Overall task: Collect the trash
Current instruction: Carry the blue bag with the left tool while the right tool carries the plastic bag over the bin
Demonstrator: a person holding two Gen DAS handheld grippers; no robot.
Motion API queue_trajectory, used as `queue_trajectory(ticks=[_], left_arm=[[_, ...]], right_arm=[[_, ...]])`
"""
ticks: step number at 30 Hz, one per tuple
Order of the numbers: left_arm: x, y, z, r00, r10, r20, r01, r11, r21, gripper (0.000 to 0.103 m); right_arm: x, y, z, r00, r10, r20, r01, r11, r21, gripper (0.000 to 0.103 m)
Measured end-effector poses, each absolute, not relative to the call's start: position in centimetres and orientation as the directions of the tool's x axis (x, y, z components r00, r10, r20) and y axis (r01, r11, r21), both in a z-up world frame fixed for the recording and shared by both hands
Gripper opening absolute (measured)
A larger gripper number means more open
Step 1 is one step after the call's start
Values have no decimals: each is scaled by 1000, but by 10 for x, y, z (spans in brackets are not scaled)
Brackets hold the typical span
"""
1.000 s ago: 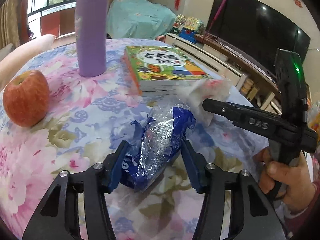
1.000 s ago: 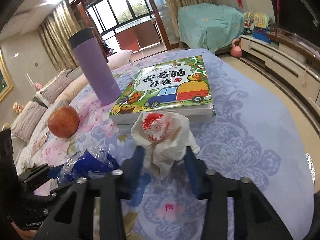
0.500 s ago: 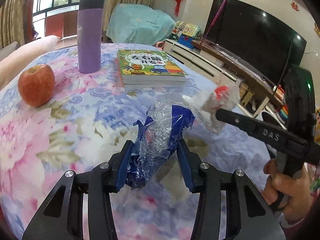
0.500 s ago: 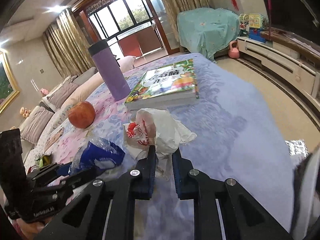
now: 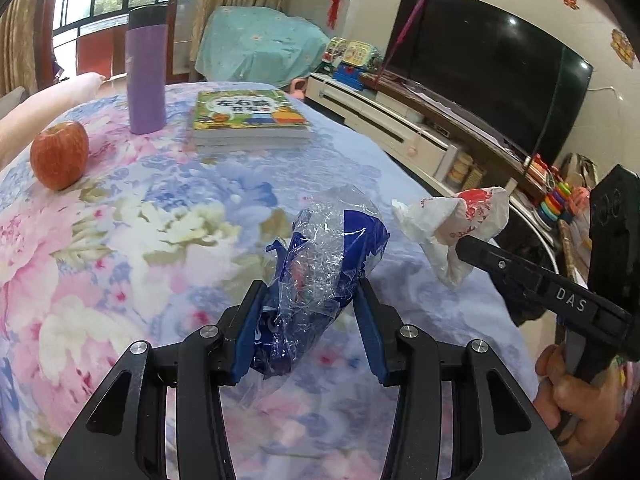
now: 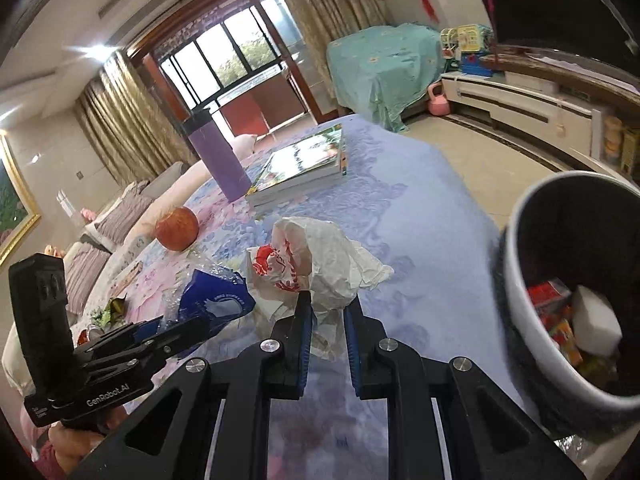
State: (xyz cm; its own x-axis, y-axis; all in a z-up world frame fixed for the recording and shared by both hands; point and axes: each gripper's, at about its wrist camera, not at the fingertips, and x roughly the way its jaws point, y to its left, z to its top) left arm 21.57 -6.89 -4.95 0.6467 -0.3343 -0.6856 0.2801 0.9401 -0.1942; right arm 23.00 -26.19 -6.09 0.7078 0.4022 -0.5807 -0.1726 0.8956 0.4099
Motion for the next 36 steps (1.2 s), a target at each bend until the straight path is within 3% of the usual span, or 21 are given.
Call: queue_trajectory(ticks=[36], left_arm=[[179, -176, -31, 612, -414, -674, 449, 883, -135, 44]], right_arm=[[161, -338, -57, 779, 332, -532, -68, 888, 455, 16]])
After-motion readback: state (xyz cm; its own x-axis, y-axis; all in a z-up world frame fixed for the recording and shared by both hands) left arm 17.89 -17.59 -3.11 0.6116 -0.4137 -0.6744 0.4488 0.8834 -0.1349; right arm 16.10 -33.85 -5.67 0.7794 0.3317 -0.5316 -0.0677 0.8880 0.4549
